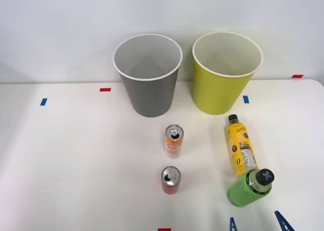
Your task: Put cans in the gray bin, plastic bottles in the light green bin
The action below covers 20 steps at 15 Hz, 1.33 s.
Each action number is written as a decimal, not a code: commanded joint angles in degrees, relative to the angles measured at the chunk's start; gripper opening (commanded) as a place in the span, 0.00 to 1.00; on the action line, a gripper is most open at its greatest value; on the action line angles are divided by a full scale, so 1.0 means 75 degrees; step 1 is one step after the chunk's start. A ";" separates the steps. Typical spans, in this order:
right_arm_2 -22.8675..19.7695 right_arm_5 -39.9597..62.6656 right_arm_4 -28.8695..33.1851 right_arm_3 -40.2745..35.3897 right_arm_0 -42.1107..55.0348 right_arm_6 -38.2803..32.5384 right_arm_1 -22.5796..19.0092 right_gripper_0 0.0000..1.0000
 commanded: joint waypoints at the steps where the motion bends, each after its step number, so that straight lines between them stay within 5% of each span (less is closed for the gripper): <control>1: 0.0000 0.0000 0.0000 0.0000 0.0000 0.0000 0.0000 1.00; 20: 0.0000 0.0000 0.0000 0.0000 0.0000 0.0000 0.0000 1.00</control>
